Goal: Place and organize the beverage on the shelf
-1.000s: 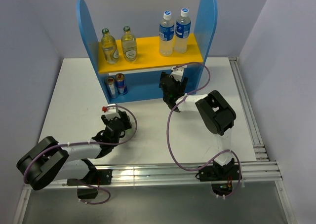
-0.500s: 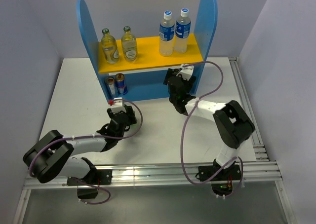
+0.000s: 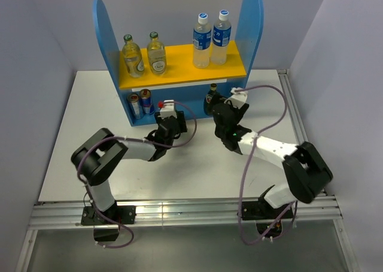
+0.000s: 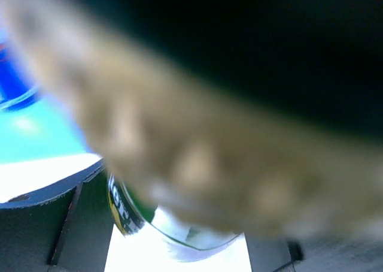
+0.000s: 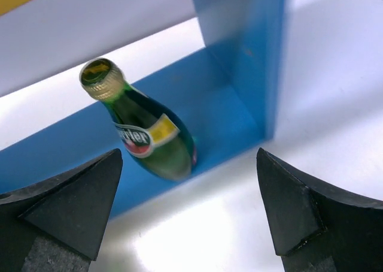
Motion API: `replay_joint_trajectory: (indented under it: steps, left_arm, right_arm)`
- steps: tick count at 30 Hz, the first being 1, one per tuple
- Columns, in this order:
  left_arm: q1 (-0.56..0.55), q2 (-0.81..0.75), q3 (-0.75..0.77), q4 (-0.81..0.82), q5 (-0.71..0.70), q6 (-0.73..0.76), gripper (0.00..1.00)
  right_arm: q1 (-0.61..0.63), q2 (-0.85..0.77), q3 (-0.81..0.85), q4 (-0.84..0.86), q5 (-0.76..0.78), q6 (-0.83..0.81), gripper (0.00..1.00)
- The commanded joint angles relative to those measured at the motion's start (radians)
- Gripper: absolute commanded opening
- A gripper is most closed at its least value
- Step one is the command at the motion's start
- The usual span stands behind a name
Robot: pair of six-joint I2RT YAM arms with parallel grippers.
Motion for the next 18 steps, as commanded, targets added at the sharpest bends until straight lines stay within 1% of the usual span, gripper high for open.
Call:
replay_joint_trajectory:
  steps: [1,2,3,5,6,8,9,12,15,18]
  left_arm:
    - [-0.005,0.074,0.179,0.197,0.006,0.035,0.00]
    - [-0.007,0.096,0.205,0.196,0.009,0.038,0.00]
    - [-0.007,0.134,0.254,0.190,0.007,0.042,0.00]
    - [-0.008,0.166,0.302,0.181,0.004,0.047,0.00]
    - [-0.008,0.194,0.336,0.187,0.002,0.050,0.00]
    - [-0.008,0.223,0.366,0.203,0.004,0.061,0.00]
    - [-0.008,0.253,0.408,0.198,0.004,0.067,0.00]
    - [-0.010,0.319,0.481,0.205,-0.002,0.085,0.00]
    - [-0.012,0.388,0.563,0.185,-0.021,0.093,0.00]
    - [-0.015,0.442,0.633,0.167,-0.034,0.088,0.00]
  right_arm:
    - [0.028,-0.190,-0.073,-0.048,0.075,0.087,1.00]
    - [0.035,-0.228,-0.117,-0.057,0.084,0.091,1.00]
    - [0.052,-0.306,-0.142,-0.080,0.092,0.099,1.00]
    - [0.069,-0.389,-0.212,-0.111,0.104,0.127,1.00]
    - [0.078,-0.470,-0.238,-0.114,0.107,0.131,1.00]
    - [0.115,-0.553,-0.301,-0.148,0.123,0.141,1.00]
    - [0.127,-0.624,-0.318,-0.160,0.127,0.144,1.00]
    - [0.172,-0.733,-0.354,-0.216,0.146,0.159,1.00]
    - [0.195,-0.790,-0.369,-0.229,0.153,0.128,1.00]
    - [0.195,-0.808,-0.381,-0.213,0.143,0.104,1.00]
